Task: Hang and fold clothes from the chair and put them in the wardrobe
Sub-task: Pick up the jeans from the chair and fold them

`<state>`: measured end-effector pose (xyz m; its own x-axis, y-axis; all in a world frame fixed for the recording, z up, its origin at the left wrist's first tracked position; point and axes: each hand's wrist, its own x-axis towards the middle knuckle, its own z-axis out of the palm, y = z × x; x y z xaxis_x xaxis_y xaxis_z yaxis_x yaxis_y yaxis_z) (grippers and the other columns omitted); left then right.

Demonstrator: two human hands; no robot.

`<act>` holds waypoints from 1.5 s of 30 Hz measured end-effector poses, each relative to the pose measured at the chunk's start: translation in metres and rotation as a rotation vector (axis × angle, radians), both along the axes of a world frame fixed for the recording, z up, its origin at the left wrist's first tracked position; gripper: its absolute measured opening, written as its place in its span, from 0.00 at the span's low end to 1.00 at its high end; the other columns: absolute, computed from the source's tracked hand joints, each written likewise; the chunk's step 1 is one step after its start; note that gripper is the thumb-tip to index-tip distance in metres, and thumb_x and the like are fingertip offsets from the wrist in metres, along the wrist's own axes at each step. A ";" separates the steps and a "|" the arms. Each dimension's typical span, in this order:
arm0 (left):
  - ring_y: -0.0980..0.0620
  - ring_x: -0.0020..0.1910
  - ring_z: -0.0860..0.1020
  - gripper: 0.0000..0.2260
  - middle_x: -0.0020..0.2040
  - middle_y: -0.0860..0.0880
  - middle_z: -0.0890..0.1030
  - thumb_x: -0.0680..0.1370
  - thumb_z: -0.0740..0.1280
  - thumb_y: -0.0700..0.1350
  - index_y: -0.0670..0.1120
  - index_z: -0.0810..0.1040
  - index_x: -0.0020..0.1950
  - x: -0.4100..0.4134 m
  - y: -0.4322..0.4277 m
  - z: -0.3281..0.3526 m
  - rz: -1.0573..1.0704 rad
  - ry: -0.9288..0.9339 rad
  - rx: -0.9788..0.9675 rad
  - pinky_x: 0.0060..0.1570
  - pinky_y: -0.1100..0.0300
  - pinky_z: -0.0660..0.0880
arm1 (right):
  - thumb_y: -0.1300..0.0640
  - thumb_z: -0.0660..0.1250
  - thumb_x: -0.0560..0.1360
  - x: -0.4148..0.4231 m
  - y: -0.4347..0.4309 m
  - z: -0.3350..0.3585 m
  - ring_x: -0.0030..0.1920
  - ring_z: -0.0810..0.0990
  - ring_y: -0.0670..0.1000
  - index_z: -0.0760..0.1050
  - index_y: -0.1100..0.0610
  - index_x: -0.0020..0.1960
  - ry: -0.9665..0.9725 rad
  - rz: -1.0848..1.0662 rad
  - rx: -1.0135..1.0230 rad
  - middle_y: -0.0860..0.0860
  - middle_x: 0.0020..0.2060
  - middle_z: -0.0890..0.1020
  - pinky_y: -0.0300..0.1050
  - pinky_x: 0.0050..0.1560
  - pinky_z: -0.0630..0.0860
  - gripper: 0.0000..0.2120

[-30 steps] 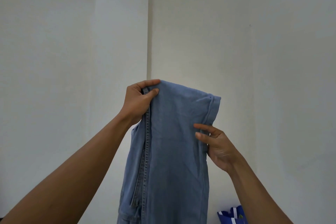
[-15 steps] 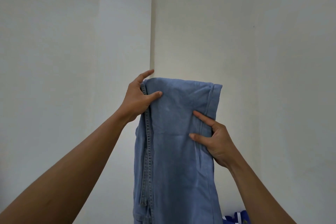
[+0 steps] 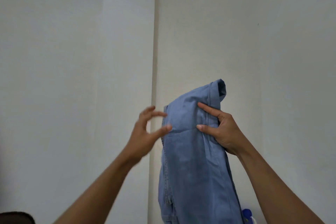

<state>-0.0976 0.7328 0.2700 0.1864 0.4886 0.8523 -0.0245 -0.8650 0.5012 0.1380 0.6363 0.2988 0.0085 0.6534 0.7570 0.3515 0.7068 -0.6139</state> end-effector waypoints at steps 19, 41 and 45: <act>0.44 0.60 0.81 0.22 0.69 0.48 0.76 0.65 0.80 0.38 0.50 0.84 0.58 0.021 -0.020 -0.053 -0.576 -0.205 -0.575 0.52 0.50 0.81 | 0.70 0.68 0.76 -0.005 0.000 0.017 0.60 0.82 0.50 0.76 0.51 0.69 0.129 0.084 -0.106 0.48 0.60 0.83 0.45 0.57 0.80 0.25; 0.57 0.47 0.83 0.21 0.61 0.50 0.79 0.72 0.78 0.40 0.56 0.80 0.61 -0.016 0.007 -0.014 -0.116 -0.434 -0.366 0.44 0.65 0.80 | 0.65 0.75 0.72 -0.027 0.006 -0.050 0.66 0.78 0.47 0.53 0.30 0.76 0.084 0.160 -0.255 0.42 0.70 0.71 0.52 0.62 0.79 0.49; 0.55 0.64 0.74 0.34 0.69 0.56 0.69 0.69 0.79 0.56 0.62 0.69 0.72 -0.030 0.016 -0.014 0.041 -0.130 -0.293 0.57 0.59 0.74 | 0.70 0.70 0.74 -0.031 0.017 -0.045 0.62 0.81 0.48 0.62 0.36 0.75 0.247 0.146 -0.122 0.44 0.68 0.74 0.47 0.54 0.81 0.41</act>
